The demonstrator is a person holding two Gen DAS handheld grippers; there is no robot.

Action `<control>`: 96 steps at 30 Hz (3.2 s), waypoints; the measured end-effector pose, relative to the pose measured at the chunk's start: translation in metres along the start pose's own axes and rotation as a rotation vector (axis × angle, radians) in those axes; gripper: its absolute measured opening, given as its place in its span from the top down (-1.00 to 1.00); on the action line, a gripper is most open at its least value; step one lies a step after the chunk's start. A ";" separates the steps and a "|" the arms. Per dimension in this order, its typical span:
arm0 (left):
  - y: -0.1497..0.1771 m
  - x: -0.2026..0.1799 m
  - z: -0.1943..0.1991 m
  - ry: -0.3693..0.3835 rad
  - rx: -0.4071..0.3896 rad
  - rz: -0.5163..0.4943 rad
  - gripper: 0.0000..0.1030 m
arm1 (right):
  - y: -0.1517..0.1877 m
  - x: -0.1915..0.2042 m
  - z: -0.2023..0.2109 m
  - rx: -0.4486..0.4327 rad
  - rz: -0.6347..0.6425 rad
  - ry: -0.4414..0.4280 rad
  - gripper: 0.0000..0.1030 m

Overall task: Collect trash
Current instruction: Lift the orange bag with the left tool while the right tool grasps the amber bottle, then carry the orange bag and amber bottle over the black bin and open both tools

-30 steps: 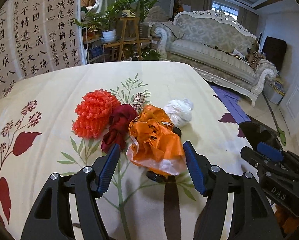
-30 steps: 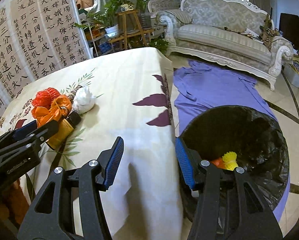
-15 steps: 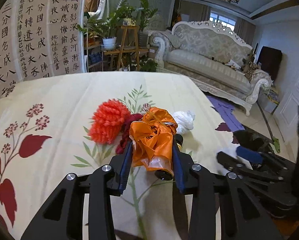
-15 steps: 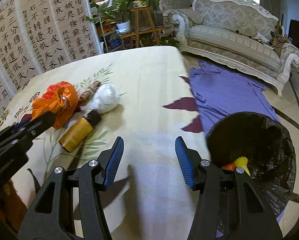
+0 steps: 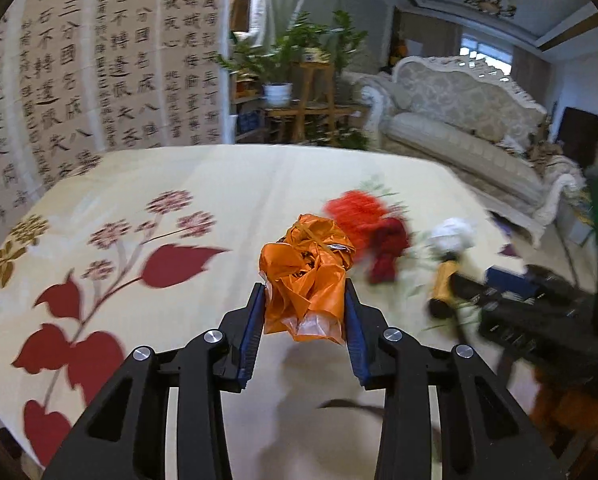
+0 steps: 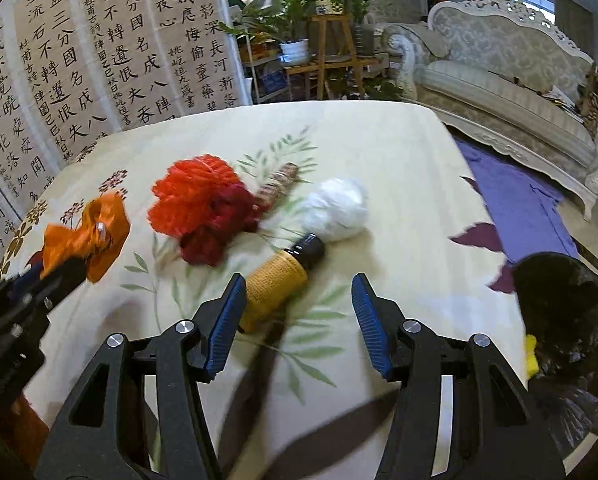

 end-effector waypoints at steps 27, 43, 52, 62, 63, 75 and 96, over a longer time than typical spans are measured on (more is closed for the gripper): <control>0.013 0.030 -0.019 -0.015 0.087 0.108 0.29 | -0.004 0.017 -0.023 0.055 0.060 0.024 0.44; 0.013 0.026 -0.017 -0.007 0.077 0.085 0.41 | 0.014 0.011 -0.007 0.053 0.077 0.028 0.55; 0.016 0.009 -0.004 0.033 0.071 0.059 0.41 | 0.023 -0.002 0.011 0.032 0.056 0.041 0.55; 0.024 -0.041 0.011 0.135 0.069 -0.012 0.41 | 0.037 -0.036 0.045 -0.010 0.001 0.096 0.55; 0.026 -0.047 0.011 0.143 0.069 -0.018 0.41 | 0.038 -0.041 0.049 -0.014 -0.008 0.103 0.55; 0.033 -0.117 0.017 0.255 0.070 -0.114 0.41 | 0.056 -0.100 0.081 -0.049 -0.112 0.208 0.55; 0.044 -0.233 0.003 0.404 0.092 -0.286 0.41 | 0.090 -0.200 0.102 -0.057 -0.264 0.349 0.55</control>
Point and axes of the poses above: each gripper's, at about its wrist camera, not at the fingertips, and z roughly against the way its jaws point, x to its left, y to its underside, the point moved 3 cm from there along -z, roughly the way its jaws point, and after that the axes turned 4 degrees about z, right-handed, at the moved point
